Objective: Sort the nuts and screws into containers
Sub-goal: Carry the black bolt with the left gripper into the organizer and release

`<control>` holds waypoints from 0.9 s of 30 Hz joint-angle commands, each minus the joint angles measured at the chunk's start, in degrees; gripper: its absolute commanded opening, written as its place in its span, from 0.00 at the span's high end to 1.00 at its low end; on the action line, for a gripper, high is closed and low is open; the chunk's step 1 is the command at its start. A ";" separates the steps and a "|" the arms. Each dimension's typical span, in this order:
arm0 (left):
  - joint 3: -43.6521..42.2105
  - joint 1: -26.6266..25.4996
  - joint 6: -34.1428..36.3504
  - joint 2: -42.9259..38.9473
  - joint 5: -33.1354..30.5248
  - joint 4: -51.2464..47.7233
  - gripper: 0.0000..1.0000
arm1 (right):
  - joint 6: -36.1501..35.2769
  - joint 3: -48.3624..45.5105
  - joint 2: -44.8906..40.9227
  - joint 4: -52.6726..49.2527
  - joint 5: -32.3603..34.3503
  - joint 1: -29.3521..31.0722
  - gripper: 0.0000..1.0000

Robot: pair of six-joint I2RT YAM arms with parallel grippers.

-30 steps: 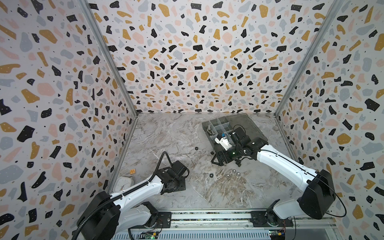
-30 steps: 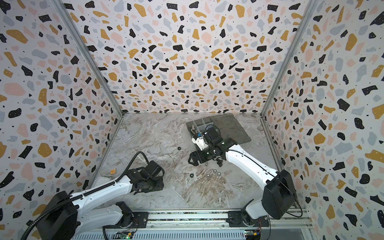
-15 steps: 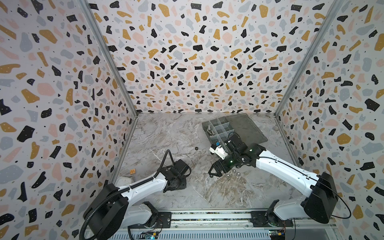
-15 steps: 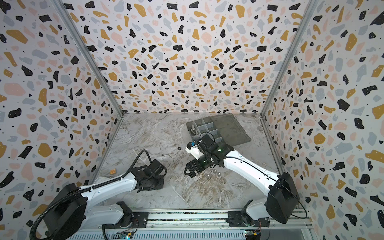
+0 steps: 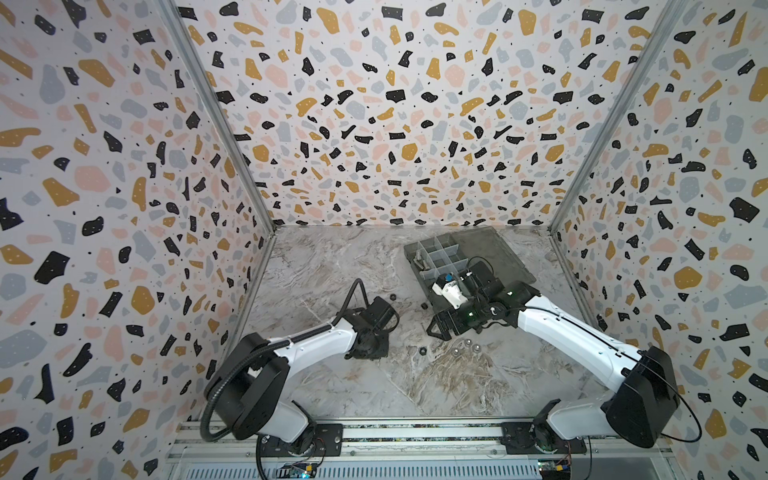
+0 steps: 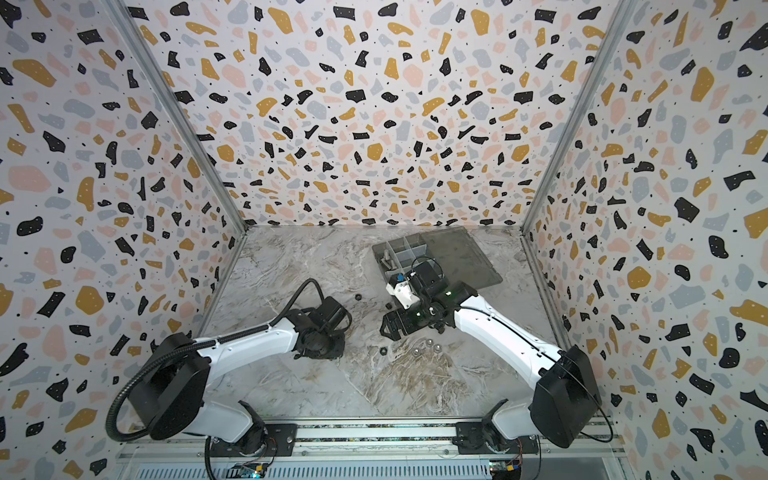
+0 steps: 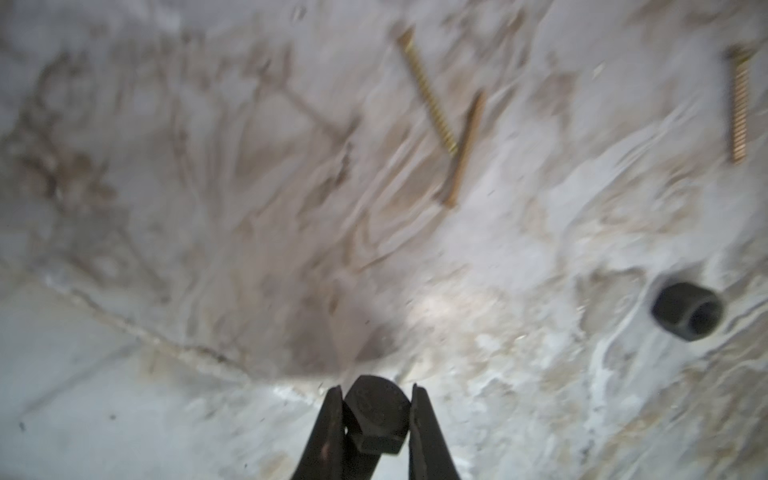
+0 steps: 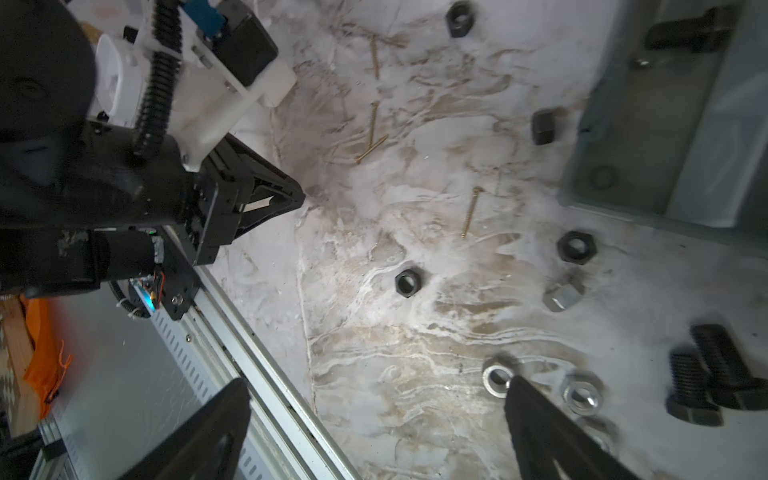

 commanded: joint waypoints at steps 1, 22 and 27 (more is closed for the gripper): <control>10.04 -0.11 5.57 5.65 -0.56 -2.44 1.00 | 0.22 2.43 -2.32 -1.16 1.18 -3.30 0.03; 66.93 -0.32 14.31 42.45 6.48 -13.37 0.99 | 1.13 1.80 4.49 1.82 7.47 -18.62 0.04; 68.68 -0.29 15.04 45.08 8.20 -13.37 0.99 | 1.00 1.54 6.73 1.71 8.75 -19.35 0.10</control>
